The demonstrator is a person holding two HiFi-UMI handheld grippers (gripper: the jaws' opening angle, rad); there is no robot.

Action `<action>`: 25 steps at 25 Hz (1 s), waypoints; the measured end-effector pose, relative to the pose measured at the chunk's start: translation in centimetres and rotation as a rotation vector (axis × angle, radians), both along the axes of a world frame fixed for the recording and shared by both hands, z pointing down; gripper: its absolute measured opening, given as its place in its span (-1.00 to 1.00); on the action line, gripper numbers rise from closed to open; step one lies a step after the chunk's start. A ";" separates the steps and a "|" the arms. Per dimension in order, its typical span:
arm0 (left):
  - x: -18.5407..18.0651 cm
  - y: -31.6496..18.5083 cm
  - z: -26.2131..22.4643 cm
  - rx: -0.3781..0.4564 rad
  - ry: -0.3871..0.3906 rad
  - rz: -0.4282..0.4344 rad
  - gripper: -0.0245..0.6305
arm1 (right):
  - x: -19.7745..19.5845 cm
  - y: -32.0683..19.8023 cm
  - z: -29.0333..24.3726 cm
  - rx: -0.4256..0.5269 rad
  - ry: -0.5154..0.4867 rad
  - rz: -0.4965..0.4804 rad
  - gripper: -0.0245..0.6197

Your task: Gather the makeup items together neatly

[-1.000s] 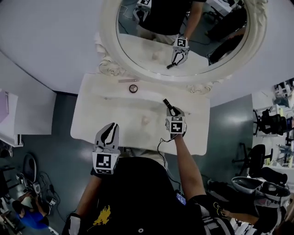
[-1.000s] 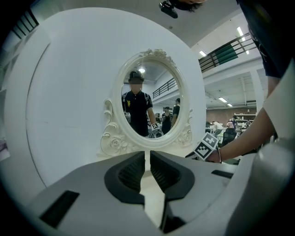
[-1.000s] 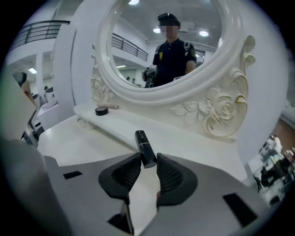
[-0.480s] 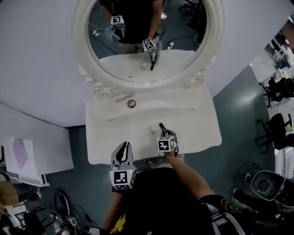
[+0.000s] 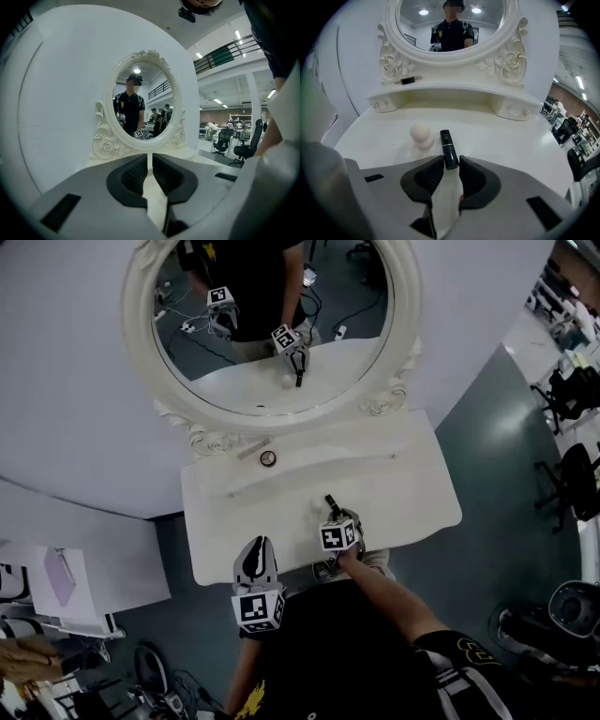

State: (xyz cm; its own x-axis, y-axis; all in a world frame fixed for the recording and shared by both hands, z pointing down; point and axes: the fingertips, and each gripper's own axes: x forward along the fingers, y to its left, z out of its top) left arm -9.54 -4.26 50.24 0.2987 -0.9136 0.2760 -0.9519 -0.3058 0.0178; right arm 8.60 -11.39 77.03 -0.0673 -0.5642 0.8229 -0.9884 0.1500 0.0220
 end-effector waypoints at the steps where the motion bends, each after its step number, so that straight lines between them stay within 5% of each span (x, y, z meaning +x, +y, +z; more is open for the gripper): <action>1: 0.1 0.0 0.0 -0.001 -0.001 0.002 -0.78 | -0.1 0.2 0.0 -0.002 -0.004 -0.002 -0.56; 13: 1.6 0.1 -0.2 -0.003 -0.014 0.029 -0.78 | -0.5 -0.2 0.0 -0.032 -0.032 0.094 -0.59; 25: 0.9 -0.1 -0.5 0.008 -0.027 0.028 -0.78 | -1.7 -0.1 0.4 -0.069 -0.055 0.071 -0.44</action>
State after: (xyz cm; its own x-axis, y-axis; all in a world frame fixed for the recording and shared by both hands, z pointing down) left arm -8.68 -4.39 49.77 0.3169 -0.9069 0.2776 -0.9430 -0.3327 -0.0106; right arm 6.93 -11.47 77.46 -0.0757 -0.5114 0.8560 -0.9960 0.0793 -0.0407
